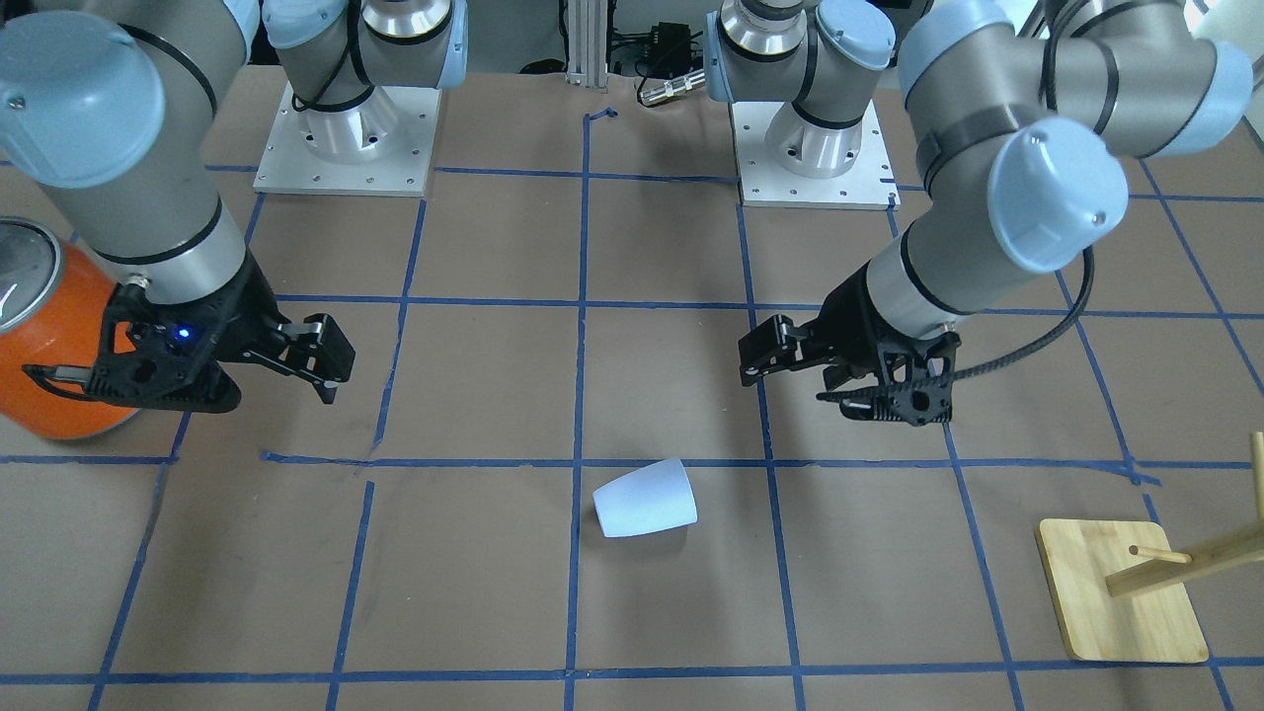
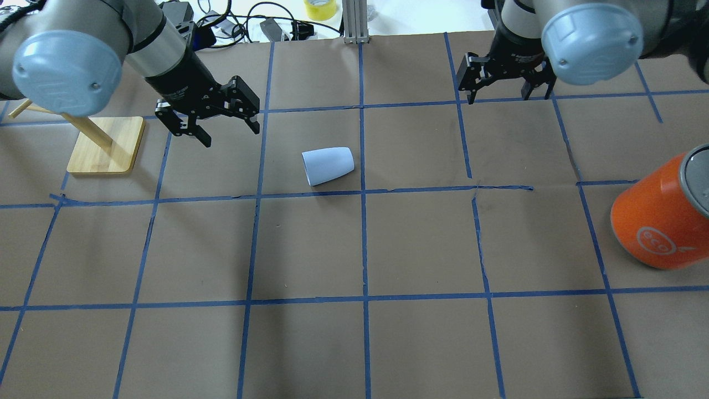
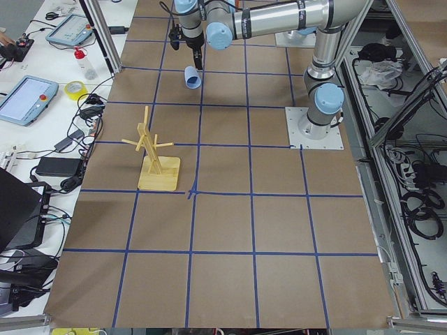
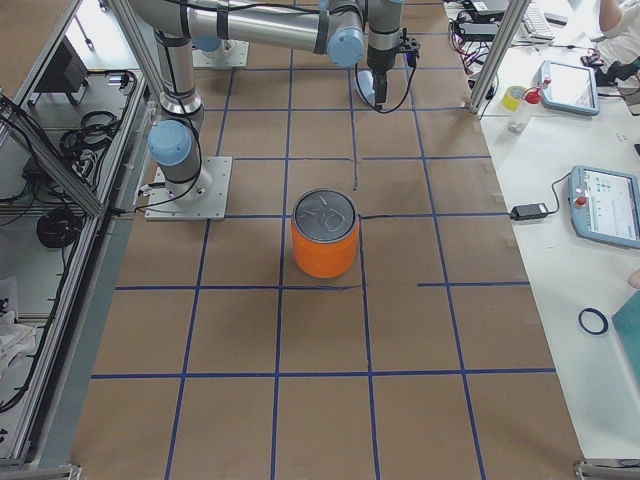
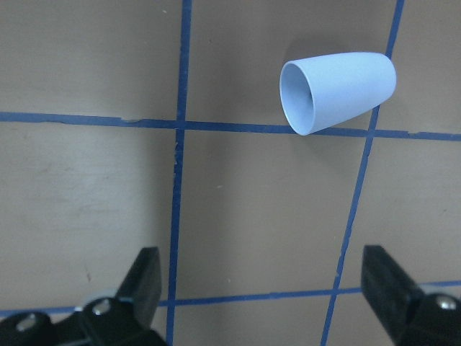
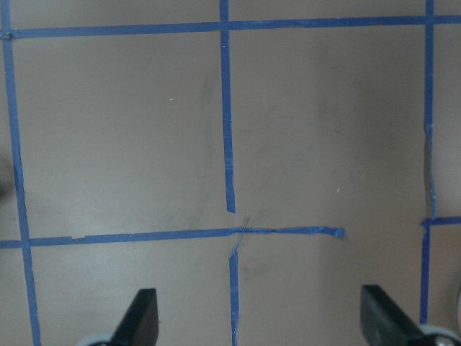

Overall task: Flip cup
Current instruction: 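Move the left gripper toward the lying cup while the right arm withdraws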

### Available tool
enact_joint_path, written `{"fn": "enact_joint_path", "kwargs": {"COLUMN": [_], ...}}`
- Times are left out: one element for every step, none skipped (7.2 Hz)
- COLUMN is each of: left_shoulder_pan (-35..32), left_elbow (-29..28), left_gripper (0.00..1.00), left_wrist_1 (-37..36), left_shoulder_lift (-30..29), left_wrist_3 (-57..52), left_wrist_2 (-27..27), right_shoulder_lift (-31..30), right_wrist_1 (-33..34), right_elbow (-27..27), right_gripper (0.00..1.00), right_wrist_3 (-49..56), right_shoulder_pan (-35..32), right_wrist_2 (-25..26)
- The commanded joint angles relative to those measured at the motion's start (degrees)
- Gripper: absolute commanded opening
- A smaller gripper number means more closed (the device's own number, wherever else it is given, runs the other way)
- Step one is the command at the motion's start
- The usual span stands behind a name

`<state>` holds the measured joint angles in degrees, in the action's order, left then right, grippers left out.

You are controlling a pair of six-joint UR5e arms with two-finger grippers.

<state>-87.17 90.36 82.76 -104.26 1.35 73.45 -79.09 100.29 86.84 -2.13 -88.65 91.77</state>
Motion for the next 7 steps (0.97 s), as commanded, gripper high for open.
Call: {"fn": "enact_joint_path", "kwargs": {"left_shoulder_pan": [0.6, 1.5, 2.6, 3.1, 3.1, 3.1, 3.1], "left_elbow": [0.5, 1.2, 2.4, 3.8, 4.8, 5.6, 5.8], "left_gripper": [1.00, 1.00, 1.00, 1.00, 1.00, 1.00, 0.99], "left_wrist_1": [-4.2, -4.8, -5.8, -7.9, -11.8, -13.4, -13.9], "left_shoulder_lift": [-6.8, -9.5, -11.6, -13.0, -14.5, -16.3, -17.3], "left_wrist_3": [-1.8, -4.6, -5.6, -5.7, -5.6, -5.5, -5.2], "left_wrist_2": [-5.8, -11.3, -18.3, -22.1, -24.1, -24.8, -25.2], "right_shoulder_lift": [-4.6, -5.0, -4.9, -4.1, -5.0, -5.4, -5.7], "right_wrist_1": [-6.4, -6.6, -6.9, -6.9, -7.2, -7.4, -7.4], "right_elbow": [0.1, 0.0, 0.1, 0.3, 0.1, 0.4, 0.4], "right_gripper": [1.00, 1.00, 1.00, 1.00, 1.00, 1.00, 1.00], "right_wrist_3": [-0.7, -0.7, -0.7, -0.8, -0.8, -0.8, -0.8], "right_shoulder_pan": [2.1, 1.9, 1.8, 1.7, 1.3, 0.9, 0.7], "right_wrist_2": [0.4, 0.0, -0.2, 0.1, -1.1, -2.2, -2.5]}}
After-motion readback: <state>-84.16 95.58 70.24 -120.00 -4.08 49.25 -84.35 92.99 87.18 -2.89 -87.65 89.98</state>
